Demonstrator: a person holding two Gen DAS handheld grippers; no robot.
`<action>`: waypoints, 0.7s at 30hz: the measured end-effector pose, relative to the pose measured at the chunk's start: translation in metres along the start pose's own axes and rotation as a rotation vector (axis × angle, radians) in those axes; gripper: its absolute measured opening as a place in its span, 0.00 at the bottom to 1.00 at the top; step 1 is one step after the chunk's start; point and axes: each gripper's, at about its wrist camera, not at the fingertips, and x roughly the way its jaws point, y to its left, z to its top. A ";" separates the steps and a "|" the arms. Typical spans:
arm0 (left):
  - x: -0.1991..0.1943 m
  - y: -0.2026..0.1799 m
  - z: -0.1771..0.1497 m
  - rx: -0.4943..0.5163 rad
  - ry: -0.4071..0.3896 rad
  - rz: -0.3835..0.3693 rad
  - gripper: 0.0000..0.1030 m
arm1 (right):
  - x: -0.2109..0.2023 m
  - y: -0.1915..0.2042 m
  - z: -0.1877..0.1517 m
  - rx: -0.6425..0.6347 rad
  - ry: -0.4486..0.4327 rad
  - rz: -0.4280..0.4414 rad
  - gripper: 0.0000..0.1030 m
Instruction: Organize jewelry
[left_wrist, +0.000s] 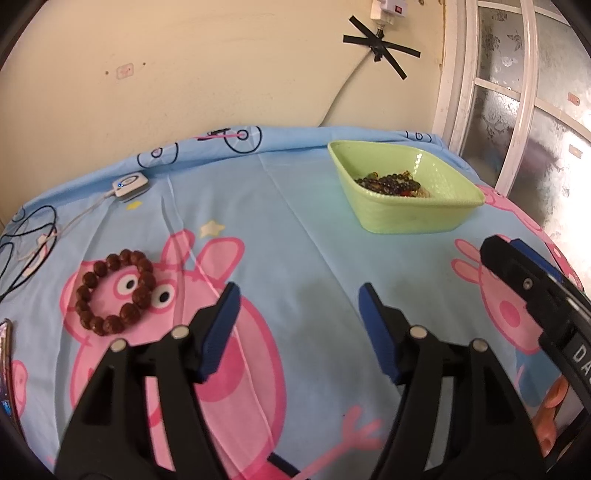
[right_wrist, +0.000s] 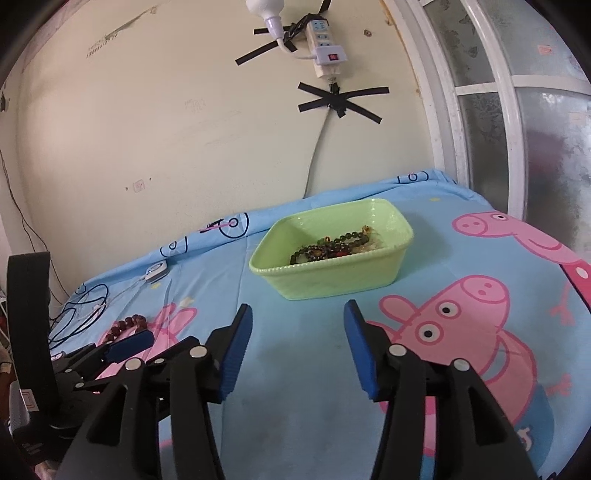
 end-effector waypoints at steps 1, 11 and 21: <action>0.000 0.000 0.000 -0.001 0.000 0.000 0.62 | -0.002 0.000 0.000 0.003 -0.008 -0.004 0.28; 0.000 -0.001 0.000 -0.008 0.000 0.000 0.62 | -0.005 0.005 -0.002 -0.031 -0.026 -0.008 0.35; -0.001 0.000 0.000 -0.022 0.003 0.000 0.62 | 0.020 -0.031 -0.006 0.166 0.115 0.022 0.35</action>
